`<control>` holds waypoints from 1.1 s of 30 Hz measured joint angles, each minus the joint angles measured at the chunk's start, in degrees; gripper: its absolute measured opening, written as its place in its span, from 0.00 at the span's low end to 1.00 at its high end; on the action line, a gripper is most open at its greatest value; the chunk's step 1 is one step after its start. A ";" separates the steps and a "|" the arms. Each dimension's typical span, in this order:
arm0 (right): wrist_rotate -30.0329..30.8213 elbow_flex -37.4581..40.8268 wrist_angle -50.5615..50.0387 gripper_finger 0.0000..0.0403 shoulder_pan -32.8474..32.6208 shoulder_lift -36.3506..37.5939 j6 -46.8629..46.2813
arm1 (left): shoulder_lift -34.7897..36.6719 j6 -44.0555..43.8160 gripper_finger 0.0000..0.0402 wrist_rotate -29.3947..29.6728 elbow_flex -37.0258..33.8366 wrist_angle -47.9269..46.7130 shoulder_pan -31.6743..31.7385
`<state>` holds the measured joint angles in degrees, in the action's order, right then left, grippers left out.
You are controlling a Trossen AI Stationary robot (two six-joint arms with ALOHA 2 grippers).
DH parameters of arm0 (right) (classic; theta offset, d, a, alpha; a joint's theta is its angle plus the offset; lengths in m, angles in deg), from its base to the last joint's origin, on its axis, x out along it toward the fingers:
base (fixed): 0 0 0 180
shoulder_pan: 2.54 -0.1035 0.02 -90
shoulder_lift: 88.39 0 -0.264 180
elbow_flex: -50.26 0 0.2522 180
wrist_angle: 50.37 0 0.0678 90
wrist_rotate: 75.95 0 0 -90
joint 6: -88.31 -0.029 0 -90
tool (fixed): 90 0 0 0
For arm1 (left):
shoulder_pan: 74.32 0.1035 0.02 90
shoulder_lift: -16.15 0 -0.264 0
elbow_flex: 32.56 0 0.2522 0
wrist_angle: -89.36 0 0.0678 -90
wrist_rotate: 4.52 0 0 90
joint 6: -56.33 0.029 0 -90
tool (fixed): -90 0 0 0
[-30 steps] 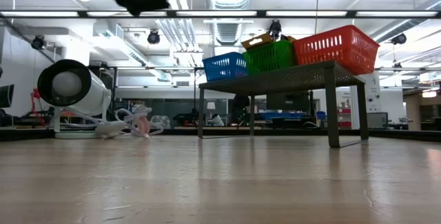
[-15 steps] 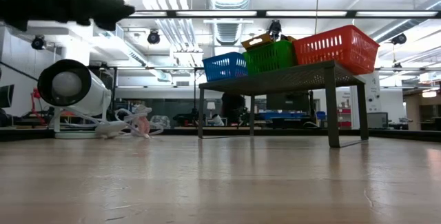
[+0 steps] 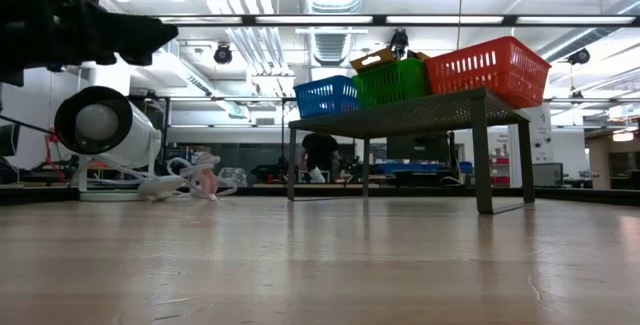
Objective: Pick & Place Office Desk Supplies
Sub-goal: Return to Home Position
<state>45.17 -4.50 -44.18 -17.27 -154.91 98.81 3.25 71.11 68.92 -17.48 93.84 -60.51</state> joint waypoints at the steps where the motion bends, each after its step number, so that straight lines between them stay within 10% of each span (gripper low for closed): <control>1: 0.02 0.00 0.00 0.17 0.02 0.00 0.00 | 0.26 0.40 0.52 -0.01 -0.43 0.00 0.00; 33: 0.01 -0.02 -0.07 0.17 0.01 0.00 0.00 | 12.78 7.75 0.52 -7.14 -1.13 -14.06 0.04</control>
<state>45.18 -4.52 -44.25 -17.26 -154.91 98.81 16.03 78.87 61.78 -18.61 79.78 -60.47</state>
